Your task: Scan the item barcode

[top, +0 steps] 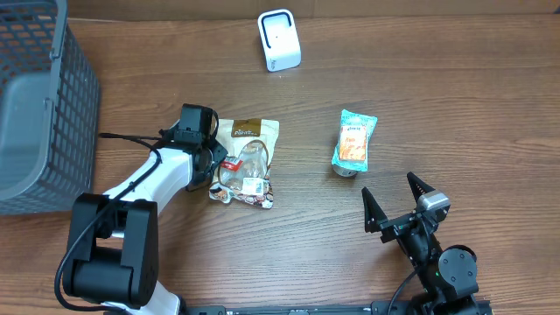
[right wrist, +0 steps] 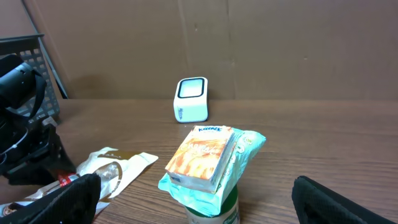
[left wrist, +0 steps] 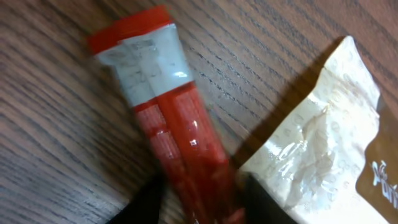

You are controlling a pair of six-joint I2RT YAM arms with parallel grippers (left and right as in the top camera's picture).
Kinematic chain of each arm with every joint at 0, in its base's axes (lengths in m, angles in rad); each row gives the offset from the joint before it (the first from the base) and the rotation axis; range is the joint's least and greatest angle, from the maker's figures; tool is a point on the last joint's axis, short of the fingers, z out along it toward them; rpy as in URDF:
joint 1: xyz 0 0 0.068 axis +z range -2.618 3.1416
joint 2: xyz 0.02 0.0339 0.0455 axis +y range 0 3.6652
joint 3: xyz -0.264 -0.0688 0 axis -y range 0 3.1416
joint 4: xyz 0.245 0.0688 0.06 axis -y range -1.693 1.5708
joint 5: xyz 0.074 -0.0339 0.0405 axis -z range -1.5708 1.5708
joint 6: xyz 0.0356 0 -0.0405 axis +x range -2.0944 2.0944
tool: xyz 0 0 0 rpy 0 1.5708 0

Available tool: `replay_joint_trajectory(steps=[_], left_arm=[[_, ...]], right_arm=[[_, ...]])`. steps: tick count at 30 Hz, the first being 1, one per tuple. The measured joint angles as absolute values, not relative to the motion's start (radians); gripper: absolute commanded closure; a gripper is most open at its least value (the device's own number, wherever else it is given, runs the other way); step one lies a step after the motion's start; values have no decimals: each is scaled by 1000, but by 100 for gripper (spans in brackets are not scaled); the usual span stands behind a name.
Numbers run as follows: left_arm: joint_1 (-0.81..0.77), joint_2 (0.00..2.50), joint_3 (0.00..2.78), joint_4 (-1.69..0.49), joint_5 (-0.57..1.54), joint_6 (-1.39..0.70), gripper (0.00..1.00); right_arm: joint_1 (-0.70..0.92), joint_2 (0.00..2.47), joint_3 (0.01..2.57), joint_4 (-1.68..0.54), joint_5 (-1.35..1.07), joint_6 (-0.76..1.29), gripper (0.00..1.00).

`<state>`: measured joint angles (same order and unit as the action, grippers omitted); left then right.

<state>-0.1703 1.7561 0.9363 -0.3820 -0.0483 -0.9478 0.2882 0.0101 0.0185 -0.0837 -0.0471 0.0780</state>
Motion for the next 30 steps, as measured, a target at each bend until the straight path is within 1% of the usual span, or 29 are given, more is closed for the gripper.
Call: replay_joint_trajectory(steps=[7, 13, 17, 18, 20, 24, 30], left_arm=[[-169, 1756, 939, -405, -49, -926, 96], [-169, 1707, 1062, -586, -40, -770, 96], [-168, 1636, 1101, -617, 61, -648, 96], [-168, 1623, 1105, -627, 123, -598, 96], [-168, 1623, 1103, -646, 173, -562, 96], [-171, 1623, 1077, -648, 224, -523, 96], [-215, 1641, 1038, -652, 261, -520, 96]], right_arm=[[289, 10, 19, -83, -47, 78, 0], [288, 10, 19, -83, -47, 79, 0], [288, 10, 19, -84, -47, 78, 0], [289, 10, 19, -84, -47, 78, 0], [289, 10, 19, -84, -47, 78, 0], [289, 10, 19, -83, -47, 78, 0], [289, 10, 19, -84, -47, 78, 0]])
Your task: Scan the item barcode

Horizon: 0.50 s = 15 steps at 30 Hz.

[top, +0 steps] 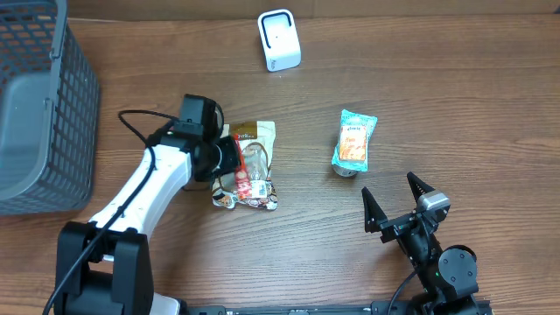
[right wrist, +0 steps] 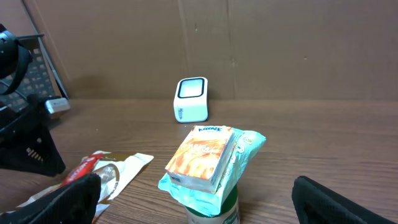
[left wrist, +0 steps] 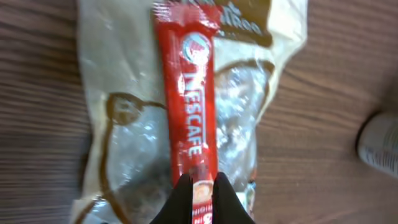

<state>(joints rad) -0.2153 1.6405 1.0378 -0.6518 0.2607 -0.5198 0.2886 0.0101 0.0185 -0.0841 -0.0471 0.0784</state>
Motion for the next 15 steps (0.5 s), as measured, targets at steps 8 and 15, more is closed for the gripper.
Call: replay_joint_trajectory(steps=[8, 15], left_arm=[[-247, 1641, 1036, -642, 284, -518, 67], [-268, 1641, 1036, -604, 229, -536, 68]], right_arm=[[288, 10, 19, -83, -47, 78, 0], [288, 10, 19, -83, -47, 78, 0]])
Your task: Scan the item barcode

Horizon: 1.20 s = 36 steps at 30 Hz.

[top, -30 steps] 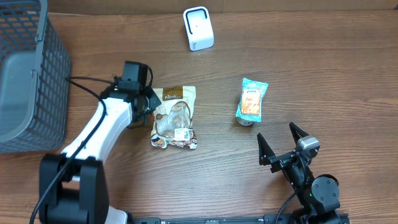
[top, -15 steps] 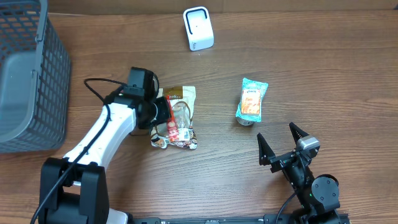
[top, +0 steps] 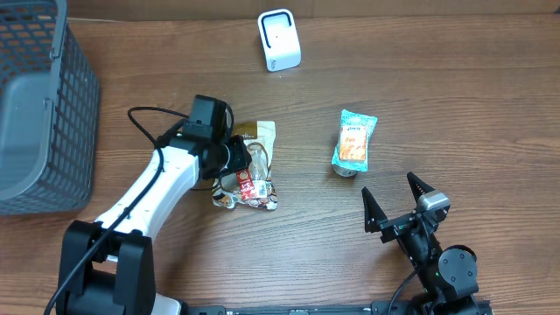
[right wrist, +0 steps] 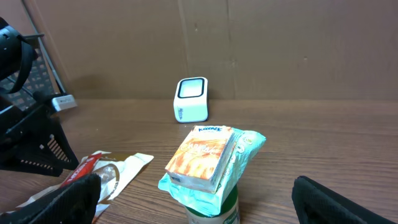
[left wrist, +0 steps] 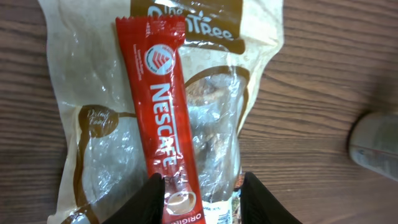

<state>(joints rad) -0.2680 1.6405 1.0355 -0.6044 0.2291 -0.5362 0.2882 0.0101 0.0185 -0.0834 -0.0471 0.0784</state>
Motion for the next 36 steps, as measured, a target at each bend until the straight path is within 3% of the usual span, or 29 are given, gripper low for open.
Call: replay_joint_trajectory(steps=[10, 12, 18, 19, 20, 21, 36], left_arm=[[-307, 1709, 1036, -598, 159, -551, 67], [-307, 1730, 1036, -598, 152, -551, 74], [-307, 1764, 1036, -594, 138, -555, 78], [-307, 1764, 1036, -594, 137, -554, 82], [-307, 1764, 1036, -595, 137, -554, 94], [-307, 1764, 1036, -599, 137, -550, 96], [-307, 1764, 1173, -830, 44, -515, 96]], right_arm=[[288, 10, 19, -83, -47, 78, 0], [289, 10, 19, -83, -47, 78, 0], [289, 10, 19, -84, -47, 79, 0], [288, 10, 19, -83, -47, 78, 0], [289, 10, 19, -83, -47, 78, 0], [289, 10, 19, -84, -47, 78, 0], [289, 10, 19, -83, -47, 78, 0]])
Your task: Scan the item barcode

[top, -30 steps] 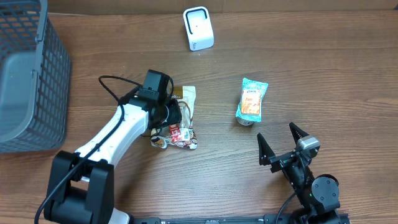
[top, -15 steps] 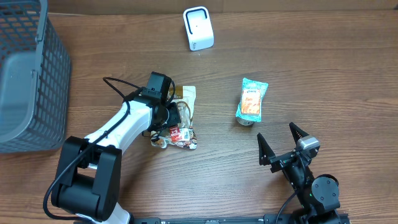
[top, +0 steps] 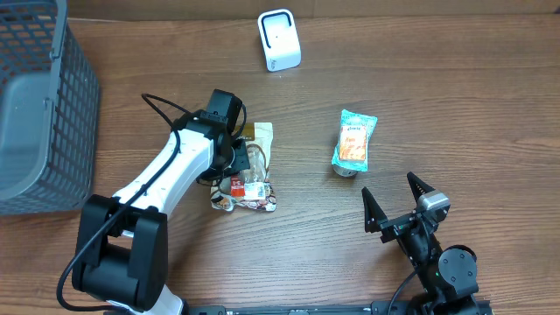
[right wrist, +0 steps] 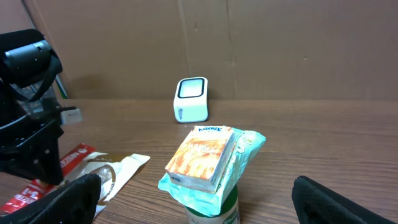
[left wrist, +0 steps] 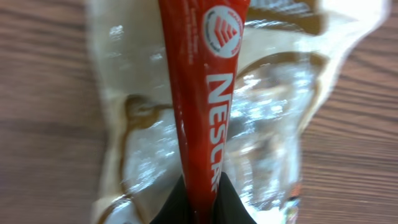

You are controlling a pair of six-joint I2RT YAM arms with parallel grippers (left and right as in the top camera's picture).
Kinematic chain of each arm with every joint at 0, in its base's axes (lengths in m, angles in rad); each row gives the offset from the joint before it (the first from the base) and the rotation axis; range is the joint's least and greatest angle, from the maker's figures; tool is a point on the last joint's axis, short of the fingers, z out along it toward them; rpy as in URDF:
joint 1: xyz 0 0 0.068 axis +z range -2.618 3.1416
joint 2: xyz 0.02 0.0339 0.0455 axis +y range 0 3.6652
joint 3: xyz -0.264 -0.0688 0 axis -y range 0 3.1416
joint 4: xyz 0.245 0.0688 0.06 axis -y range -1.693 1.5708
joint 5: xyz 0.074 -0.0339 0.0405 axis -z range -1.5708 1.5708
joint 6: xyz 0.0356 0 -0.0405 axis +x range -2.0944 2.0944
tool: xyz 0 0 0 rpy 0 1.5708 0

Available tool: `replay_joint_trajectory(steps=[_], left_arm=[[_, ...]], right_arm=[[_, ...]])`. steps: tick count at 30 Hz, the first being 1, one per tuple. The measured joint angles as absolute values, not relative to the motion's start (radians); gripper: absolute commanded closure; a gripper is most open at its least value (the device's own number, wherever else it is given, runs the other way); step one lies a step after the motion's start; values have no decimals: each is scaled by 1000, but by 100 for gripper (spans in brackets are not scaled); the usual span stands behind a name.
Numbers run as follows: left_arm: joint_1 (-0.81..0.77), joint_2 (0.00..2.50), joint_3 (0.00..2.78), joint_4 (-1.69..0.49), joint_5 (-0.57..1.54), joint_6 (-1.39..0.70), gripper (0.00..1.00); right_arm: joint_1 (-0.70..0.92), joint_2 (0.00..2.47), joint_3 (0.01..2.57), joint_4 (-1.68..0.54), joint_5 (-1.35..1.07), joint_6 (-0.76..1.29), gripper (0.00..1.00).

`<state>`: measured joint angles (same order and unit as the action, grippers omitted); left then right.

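Note:
A red Nescafe stick [left wrist: 205,93] is pinched at its lower end by my left gripper [left wrist: 199,202], which is shut on it. Under the stick lies a cream and clear snack bag [left wrist: 273,124]. In the overhead view the left gripper [top: 234,164] hovers over the bag [top: 258,140] at the table's middle left. The right wrist view shows the stick [right wrist: 40,174] slanting beside the left arm. The white scanner [top: 279,40] stands at the far edge, facing the table. My right gripper [top: 398,206] rests open near the front right, holding nothing.
A grey mesh basket [top: 35,105] fills the far left. An orange and teal tissue pack [top: 354,143] sits on a green-lidded can [right wrist: 211,208], right of the bag and ahead of the right gripper [right wrist: 196,186].
My left gripper was open with its fingers either side of the stick lying on the bag. Now it is shut on the stick's lower end. The wrist has shifted slightly right. The right arm is unchanged.
The left fingers first stood around the stick on the wood beside the bag. A second later they were shut on it over the bag. Then they were open with the stick lying on the bag. Now they are shut on it again.

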<state>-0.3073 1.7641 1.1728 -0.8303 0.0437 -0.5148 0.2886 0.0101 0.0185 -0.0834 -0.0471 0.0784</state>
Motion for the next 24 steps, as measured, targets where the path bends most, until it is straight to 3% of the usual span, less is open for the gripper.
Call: replay_joint_trajectory(steps=[12, 24], left_arm=[[-358, 1765, 1185, -961, -229, -512, 96], [-469, 1839, 1186, -928, -281, -512, 92]], right_arm=[[289, 10, 19, -84, -47, 78, 0], [288, 10, 19, -84, -47, 78, 0]])
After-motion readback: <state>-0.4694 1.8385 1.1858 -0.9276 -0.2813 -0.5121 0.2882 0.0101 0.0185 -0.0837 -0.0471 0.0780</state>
